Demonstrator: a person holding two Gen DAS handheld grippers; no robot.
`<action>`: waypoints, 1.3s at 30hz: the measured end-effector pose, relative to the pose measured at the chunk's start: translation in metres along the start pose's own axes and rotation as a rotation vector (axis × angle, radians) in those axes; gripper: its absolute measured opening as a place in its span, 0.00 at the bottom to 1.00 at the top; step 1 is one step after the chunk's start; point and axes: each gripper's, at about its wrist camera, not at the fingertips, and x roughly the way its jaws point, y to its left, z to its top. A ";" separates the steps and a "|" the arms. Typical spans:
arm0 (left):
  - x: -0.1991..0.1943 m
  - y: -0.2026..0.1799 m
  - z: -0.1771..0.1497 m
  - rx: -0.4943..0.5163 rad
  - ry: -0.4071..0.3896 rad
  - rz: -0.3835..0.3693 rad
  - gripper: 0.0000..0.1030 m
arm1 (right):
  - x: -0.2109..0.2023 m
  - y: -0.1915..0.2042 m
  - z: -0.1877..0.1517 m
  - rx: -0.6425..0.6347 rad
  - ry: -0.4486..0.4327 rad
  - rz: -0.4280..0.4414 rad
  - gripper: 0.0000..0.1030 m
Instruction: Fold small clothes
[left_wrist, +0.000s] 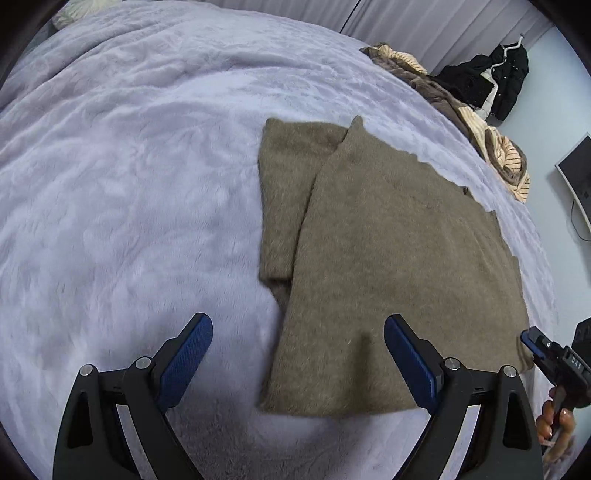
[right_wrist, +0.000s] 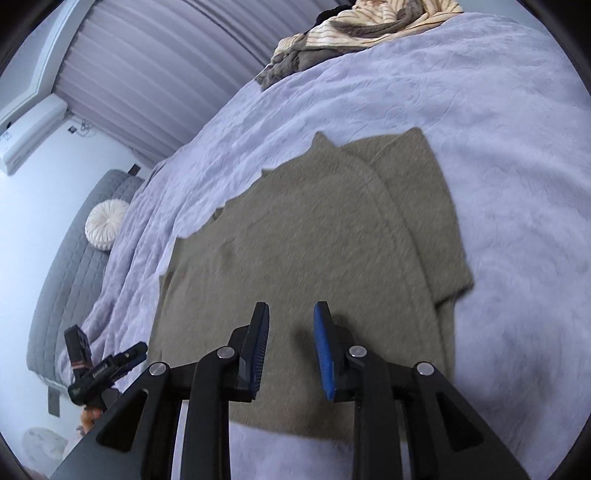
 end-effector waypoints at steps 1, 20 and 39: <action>0.004 0.002 -0.005 0.006 0.014 0.037 0.92 | 0.002 0.000 -0.008 -0.015 0.021 -0.027 0.27; -0.020 0.011 -0.025 -0.079 0.045 -0.135 0.83 | -0.041 -0.043 -0.043 0.185 -0.051 -0.088 0.19; -0.022 0.002 -0.022 -0.082 0.046 -0.149 0.21 | -0.052 -0.051 -0.013 0.292 -0.150 0.025 0.10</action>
